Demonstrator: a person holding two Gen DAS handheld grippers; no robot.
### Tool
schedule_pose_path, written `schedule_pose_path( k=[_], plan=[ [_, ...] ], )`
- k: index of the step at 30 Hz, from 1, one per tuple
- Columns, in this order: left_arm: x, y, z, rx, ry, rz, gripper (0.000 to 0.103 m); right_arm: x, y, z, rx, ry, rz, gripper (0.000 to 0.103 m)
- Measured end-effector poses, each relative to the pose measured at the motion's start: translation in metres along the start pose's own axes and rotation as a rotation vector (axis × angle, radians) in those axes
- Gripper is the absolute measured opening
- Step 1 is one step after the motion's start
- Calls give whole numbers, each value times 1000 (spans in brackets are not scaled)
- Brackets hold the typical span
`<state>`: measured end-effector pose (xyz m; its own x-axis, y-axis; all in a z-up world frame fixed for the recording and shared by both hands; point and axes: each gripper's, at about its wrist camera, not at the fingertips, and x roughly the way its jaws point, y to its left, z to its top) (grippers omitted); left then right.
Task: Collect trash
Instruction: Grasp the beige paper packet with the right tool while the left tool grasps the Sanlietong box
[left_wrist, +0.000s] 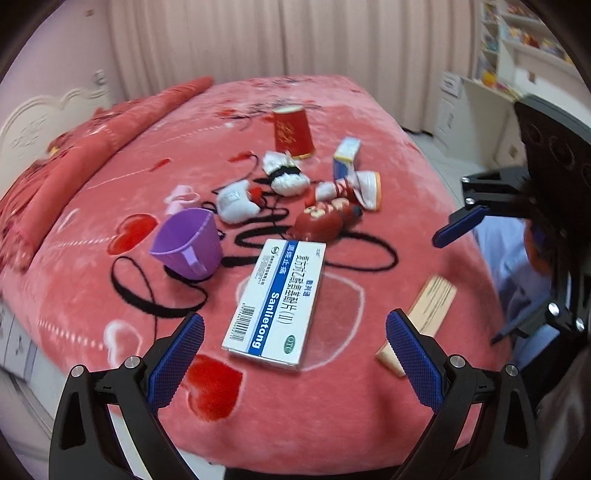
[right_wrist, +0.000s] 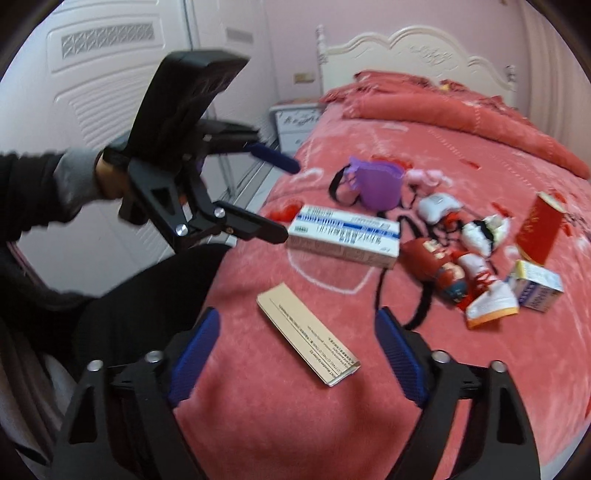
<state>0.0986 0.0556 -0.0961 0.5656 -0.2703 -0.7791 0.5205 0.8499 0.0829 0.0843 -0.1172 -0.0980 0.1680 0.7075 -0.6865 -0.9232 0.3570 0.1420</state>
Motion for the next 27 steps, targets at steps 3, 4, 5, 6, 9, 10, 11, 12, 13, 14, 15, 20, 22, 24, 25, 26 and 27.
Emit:
schedule_pose_path(
  k=[3, 4, 5, 6, 9, 10, 11, 12, 13, 14, 15, 20, 22, 24, 25, 26, 27],
  plan=[
    [11, 8, -2, 5, 21, -25, 97, 14, -7, -4, -6, 40, 22, 72],
    [12, 11, -2, 2, 19, -40, 97, 18, -9, -5, -4, 49, 23, 72],
    [14, 14, -3, -4, 20, -57, 97, 21, -11, -6, -1, 56, 26, 72],
    [17, 16, -3, -8, 25, -70, 97, 23, -12, -8, 2, 59, 31, 72],
    [23, 18, -3, 10, 28, -107, 97, 26, -13, -11, -2, 69, 40, 66],
    [25, 18, -3, 15, 30, -118, 97, 29, -14, -12, -7, 81, 44, 61],
    [27, 18, -2, 23, 33, -130, 97, 32, -15, -13, -8, 94, 49, 59],
    [28, 18, -3, 30, 34, -138, 97, 35, -16, -14, -8, 103, 51, 58],
    [30, 19, -3, 36, 35, -137, 97, 37, -18, -15, -8, 105, 52, 58],
    [32, 19, -2, 40, 36, -138, 97, 38, -18, -15, -9, 106, 54, 58],
    [34, 19, -2, 44, 38, -151, 97, 39, -18, -16, -12, 108, 57, 58],
    [44, 21, -3, 58, 65, -159, 77, 45, -20, -17, -24, 119, 56, 50],
    [49, 21, -4, 69, 83, -170, 77, 46, -22, -17, -20, 117, 60, 48],
    [53, 20, -4, 70, 90, -186, 77, 47, -22, -17, -26, 128, 60, 48],
    [55, 20, -4, 66, 96, -193, 77, 49, -22, -17, -29, 134, 58, 49],
    [57, 20, -4, 65, 99, -194, 77, 50, -22, -17, -32, 138, 56, 49],
    [60, 19, -5, 69, 107, -198, 77, 51, -22, -18, -33, 144, 57, 49]
  ],
)
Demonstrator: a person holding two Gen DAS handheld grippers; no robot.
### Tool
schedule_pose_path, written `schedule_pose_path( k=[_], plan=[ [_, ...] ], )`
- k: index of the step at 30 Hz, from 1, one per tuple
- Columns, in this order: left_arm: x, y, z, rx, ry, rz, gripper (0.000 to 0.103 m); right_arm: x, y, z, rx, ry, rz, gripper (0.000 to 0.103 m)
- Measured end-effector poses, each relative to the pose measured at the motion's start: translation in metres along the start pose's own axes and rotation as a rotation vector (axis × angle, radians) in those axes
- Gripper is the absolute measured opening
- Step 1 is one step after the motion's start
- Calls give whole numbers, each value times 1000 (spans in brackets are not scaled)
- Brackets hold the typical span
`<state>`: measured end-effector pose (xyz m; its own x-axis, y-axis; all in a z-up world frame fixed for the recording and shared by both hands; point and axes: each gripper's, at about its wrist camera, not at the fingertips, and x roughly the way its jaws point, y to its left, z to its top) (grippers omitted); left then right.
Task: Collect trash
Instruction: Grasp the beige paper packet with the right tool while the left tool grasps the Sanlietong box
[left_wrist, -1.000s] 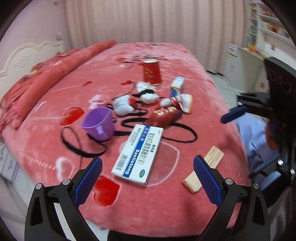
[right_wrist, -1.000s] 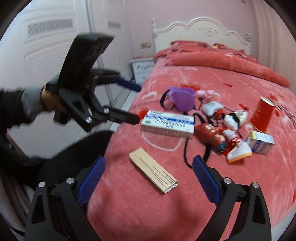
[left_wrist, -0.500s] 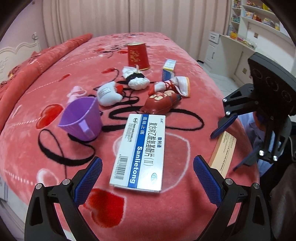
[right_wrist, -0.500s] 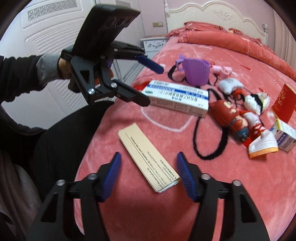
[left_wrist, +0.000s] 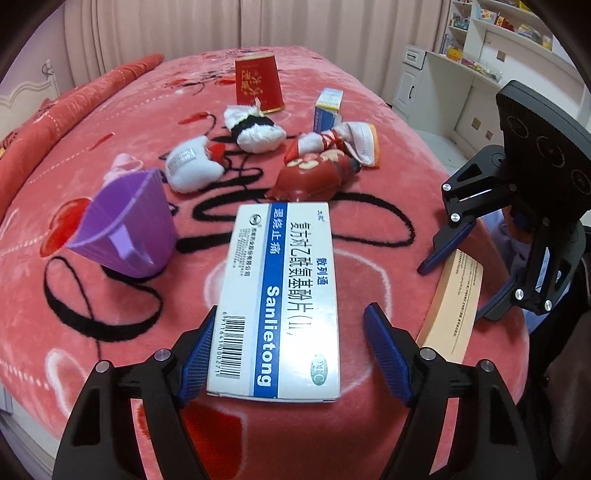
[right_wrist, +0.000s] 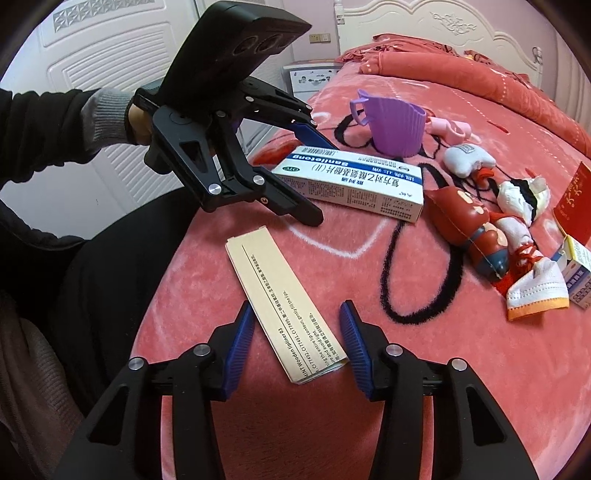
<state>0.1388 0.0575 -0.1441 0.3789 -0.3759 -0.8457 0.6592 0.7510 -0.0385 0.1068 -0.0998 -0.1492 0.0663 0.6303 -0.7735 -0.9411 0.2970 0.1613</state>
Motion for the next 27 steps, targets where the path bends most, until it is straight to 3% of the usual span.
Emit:
schedule_pose_path(
  k=[5, 8, 10, 13, 27],
  plan=[
    [0, 0, -2, 4, -1, -5, 76, 1, -4, -2, 19, -8, 23, 48],
    [0, 1, -2, -5, -6, 2, 71, 0, -4, -4, 13, -21, 21, 45],
    [0, 0, -2, -9, -9, 11, 67, -2, -3, -5, 15, -31, 10, 35],
    [1, 3, -4, -30, -11, 24, 60, -3, -5, -6, 24, -36, 1, 29],
    [-8, -6, -2, -87, 11, 96, 58, -11, 2, -6, 8, -63, -45, 26]
  ],
)
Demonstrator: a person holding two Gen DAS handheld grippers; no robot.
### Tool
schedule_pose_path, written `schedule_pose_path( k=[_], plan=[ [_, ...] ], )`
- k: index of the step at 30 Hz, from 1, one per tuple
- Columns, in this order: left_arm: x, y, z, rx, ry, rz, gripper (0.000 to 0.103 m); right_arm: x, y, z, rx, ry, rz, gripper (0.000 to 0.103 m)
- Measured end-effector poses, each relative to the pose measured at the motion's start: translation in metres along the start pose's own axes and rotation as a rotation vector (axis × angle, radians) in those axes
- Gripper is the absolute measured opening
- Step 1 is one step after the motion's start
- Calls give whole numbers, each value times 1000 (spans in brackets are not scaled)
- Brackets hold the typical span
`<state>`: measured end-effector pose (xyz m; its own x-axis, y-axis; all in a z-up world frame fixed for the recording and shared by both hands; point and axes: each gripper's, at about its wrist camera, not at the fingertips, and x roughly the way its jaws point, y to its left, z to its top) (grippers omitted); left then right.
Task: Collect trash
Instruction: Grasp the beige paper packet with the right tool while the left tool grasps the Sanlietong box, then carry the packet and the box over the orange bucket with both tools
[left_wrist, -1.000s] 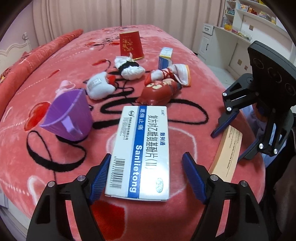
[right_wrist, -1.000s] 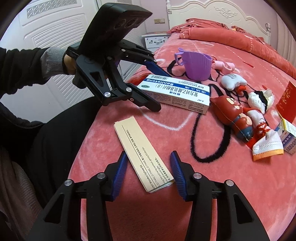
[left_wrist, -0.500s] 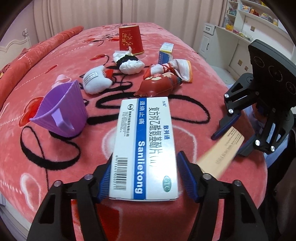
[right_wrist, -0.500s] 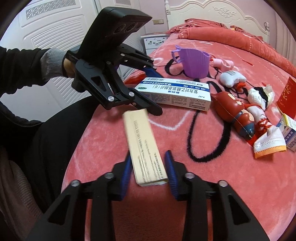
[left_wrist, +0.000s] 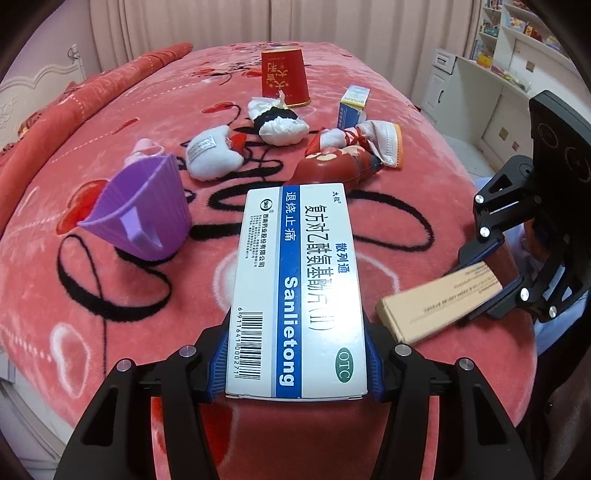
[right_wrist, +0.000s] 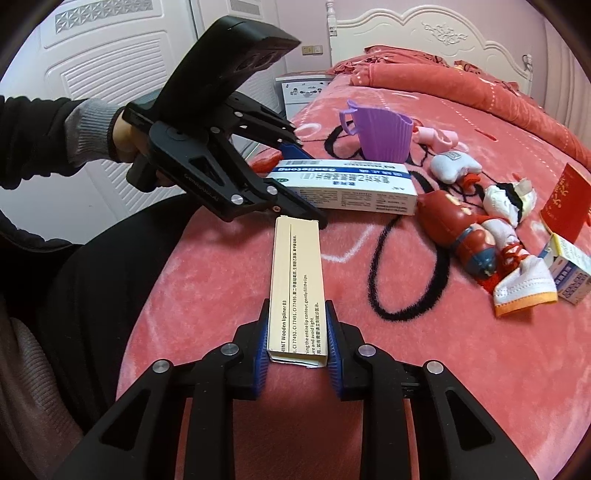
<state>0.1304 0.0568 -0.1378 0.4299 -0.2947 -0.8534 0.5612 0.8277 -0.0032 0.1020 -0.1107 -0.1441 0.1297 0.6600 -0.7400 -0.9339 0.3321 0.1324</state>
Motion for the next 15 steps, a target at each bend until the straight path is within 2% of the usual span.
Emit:
schedule_pose_path(
  k=[4, 15],
  plan=[
    [-14, -4, -4, -25, -7, 12, 58, -13, 6, -2, 1, -6, -4, 26],
    [-57, -41, -20, -13, -9, 26, 58, -52, 29, -13, -9, -36, -27, 26]
  ],
)
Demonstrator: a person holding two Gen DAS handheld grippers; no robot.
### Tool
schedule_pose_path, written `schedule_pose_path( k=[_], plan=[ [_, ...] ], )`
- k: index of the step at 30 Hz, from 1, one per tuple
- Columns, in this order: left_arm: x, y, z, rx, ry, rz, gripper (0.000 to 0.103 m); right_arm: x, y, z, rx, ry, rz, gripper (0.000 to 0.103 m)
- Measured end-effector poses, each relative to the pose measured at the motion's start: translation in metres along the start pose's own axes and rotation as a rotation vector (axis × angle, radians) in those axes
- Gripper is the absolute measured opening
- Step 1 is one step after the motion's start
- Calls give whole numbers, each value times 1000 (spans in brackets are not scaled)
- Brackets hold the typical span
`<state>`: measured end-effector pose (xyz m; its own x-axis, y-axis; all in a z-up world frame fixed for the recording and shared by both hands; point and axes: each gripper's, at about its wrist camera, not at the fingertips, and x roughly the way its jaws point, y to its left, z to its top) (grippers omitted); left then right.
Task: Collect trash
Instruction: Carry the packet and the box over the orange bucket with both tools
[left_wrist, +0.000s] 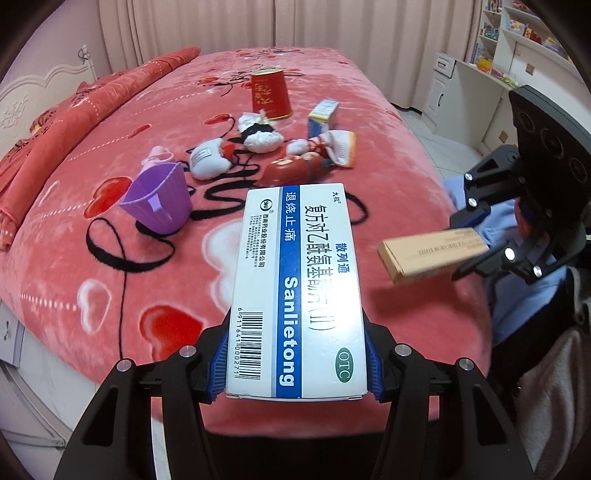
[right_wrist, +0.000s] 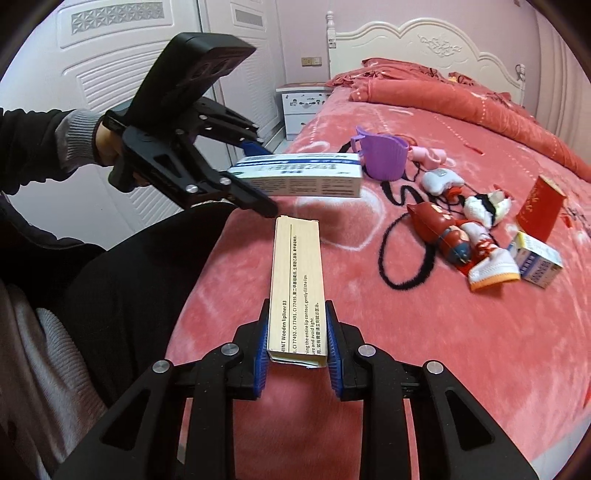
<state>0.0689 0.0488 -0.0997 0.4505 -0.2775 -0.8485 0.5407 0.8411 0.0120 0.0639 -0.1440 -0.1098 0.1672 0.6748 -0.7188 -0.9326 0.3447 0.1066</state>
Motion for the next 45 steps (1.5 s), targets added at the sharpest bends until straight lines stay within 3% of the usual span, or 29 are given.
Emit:
schedule_pose_path(
  k=[9, 18, 27, 33, 41, 45],
  plan=[
    [-17, -57, 8, 108, -7, -31, 58, -51, 16, -22, -13, -31, -57, 26],
    [-4, -122, 61, 236, -54, -82, 58, -122, 5, -74, 85, -88, -197, 26],
    [45, -214, 130, 412, -74, -206, 58, -210, -18, -163, 288, -117, -413, 27],
    [83, -282, 168, 549, -56, -312, 58, -262, -28, -239, 434, -65, -541, 26],
    [134, -360, 194, 659, -2, -428, 58, -296, -41, -323, 613, -1, -629, 27],
    [164, -393, 202, 670, 63, -471, 58, -296, -47, -363, 701, 37, -659, 27]
  ],
)
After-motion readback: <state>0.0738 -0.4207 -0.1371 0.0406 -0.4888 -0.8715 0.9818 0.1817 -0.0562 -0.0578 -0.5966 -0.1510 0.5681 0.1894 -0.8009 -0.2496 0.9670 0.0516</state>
